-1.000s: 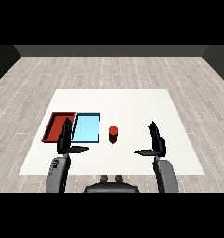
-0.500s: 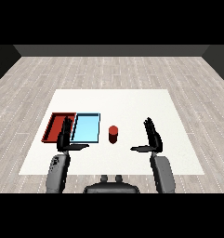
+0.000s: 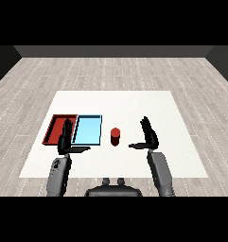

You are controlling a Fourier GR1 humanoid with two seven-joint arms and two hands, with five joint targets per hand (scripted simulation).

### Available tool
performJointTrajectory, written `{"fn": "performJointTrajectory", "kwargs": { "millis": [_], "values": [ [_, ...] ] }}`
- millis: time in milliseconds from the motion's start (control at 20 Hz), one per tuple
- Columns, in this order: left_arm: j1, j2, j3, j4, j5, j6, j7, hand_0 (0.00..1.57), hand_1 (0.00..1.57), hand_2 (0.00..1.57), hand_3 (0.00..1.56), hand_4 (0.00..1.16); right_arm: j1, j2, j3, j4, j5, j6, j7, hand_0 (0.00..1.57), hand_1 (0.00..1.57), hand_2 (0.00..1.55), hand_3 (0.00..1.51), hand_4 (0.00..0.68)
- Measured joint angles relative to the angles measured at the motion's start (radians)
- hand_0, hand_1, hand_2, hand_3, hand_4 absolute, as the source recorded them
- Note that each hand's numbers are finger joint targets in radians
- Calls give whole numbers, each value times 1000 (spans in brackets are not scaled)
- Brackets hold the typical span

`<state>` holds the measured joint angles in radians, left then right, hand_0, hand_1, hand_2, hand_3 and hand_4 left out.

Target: Pick the red can and put it in the red box

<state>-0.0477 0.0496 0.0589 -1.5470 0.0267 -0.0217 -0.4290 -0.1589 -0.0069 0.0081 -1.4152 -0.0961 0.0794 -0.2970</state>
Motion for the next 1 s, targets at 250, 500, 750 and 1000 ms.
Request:
{"fn": "performJointTrajectory", "kwargs": {
  "millis": [250,500,750,1000],
  "values": [
    [17,-1,-4,-24,6,-6,6,0,0,0,0,0,-39,5,43,91,-34,-25,-39,0,0,0,0,0],
    [22,-1,-2,-51,17,-7,27,0,0,0,0,0,-68,6,132,165,-86,-107,-85,0,0,0,0,0],
    [9,16,18,-36,34,-28,27,0,0,0,0,0,-121,7,160,274,-119,-128,-151,0,0,0,0,0],
    [12,6,5,-61,39,-27,55,0,0,0,0,0,-153,7,232,354,-188,-163,-208,0,0,0,0,0]
  ]
}}
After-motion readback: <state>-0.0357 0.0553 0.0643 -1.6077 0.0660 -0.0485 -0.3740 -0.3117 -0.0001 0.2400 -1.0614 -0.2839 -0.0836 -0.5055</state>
